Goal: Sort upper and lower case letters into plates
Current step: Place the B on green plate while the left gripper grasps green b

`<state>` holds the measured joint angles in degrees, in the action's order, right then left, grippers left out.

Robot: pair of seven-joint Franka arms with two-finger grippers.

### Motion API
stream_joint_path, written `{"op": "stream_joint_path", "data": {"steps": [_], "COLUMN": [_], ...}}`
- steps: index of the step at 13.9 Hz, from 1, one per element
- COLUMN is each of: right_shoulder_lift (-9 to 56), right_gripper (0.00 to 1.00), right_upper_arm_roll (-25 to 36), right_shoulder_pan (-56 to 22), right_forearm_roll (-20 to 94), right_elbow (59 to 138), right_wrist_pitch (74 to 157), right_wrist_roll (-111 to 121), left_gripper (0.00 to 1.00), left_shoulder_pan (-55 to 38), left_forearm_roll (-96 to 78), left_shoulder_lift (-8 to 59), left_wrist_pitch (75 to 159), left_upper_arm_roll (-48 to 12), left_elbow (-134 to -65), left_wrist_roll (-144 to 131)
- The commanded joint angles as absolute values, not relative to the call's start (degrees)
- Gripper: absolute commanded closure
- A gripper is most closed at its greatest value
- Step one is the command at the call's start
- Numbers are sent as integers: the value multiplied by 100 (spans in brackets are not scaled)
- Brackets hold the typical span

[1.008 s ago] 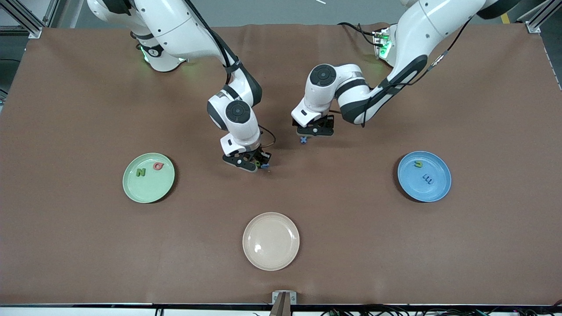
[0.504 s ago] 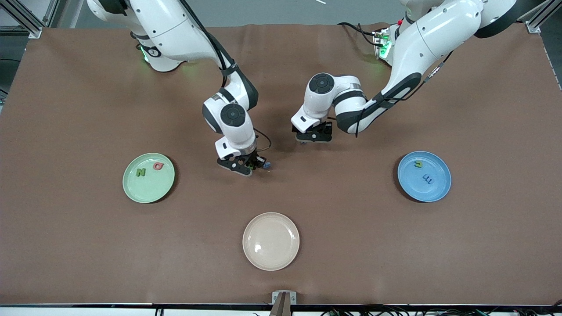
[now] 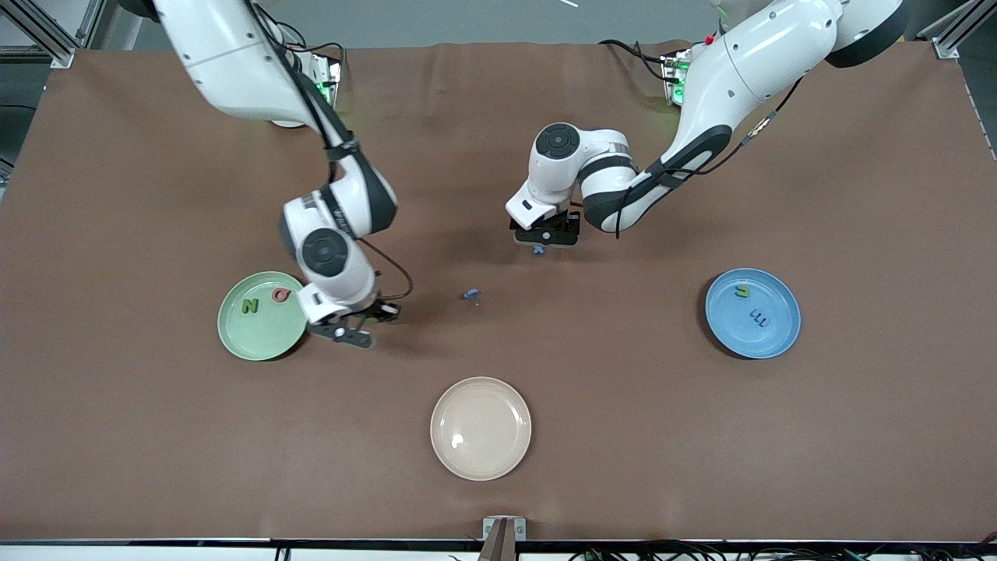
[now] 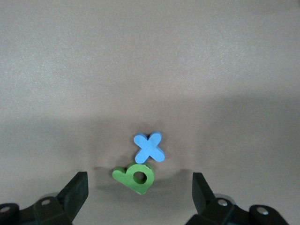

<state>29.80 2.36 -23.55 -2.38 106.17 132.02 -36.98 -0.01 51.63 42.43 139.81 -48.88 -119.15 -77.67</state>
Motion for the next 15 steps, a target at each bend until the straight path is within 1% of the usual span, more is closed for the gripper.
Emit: {"op": "stream_joint_path", "data": {"steps": [1,3,4,7,11,13,14,15], "right_shoulder_lift": [2523,2496,2470,2479,2514,2514,2514,2522], "right_gripper": [100,100,100,100,100,99,95,88], "right_upper_arm_roll": [123,123,123,123,123,123,123,123], "right_shoulder_pan": [-1646,-1232,-1100,-809,-668,-642,-642,-642], "right_forearm_roll": [-290,-290,-290,-290,-290,-290,-290,-290], "right_elbow": [11003,11100,11144,11337,11890,12058,12059,12059], "right_wrist_pitch": [12973,12973,12990,13173,14095,14317,14317,14317], "right_wrist_roll": [-2780,-2200,-1997,-1741,-1547,-1538,-1547,-1547], "left_gripper": [15,32,37,42,53,58,61,63], "left_shoulder_pan": [-18,-17,-26,-26,-26,-26,-26,-26], "left_forearm_roll": [5238,5238,5238,5238,5238,5238,5238,5238], "left_shoulder_lift": [4263,4263,4263,4263,4263,4263,4263,4254], "left_wrist_pitch": [13957,13957,13957,13957,13957,13948,13948,13948], "left_upper_arm_roll": [-4860,-4834,-4782,-4772,-4772,-4773,-4772,-4772], "left_elbow": [-11883,-11874,-11874,-11874,-11874,-11883,-11883,-11883], "left_wrist_roll": [-7857,-7857,-7857,-7857,-7857,-7866,-7866,-7875]}}
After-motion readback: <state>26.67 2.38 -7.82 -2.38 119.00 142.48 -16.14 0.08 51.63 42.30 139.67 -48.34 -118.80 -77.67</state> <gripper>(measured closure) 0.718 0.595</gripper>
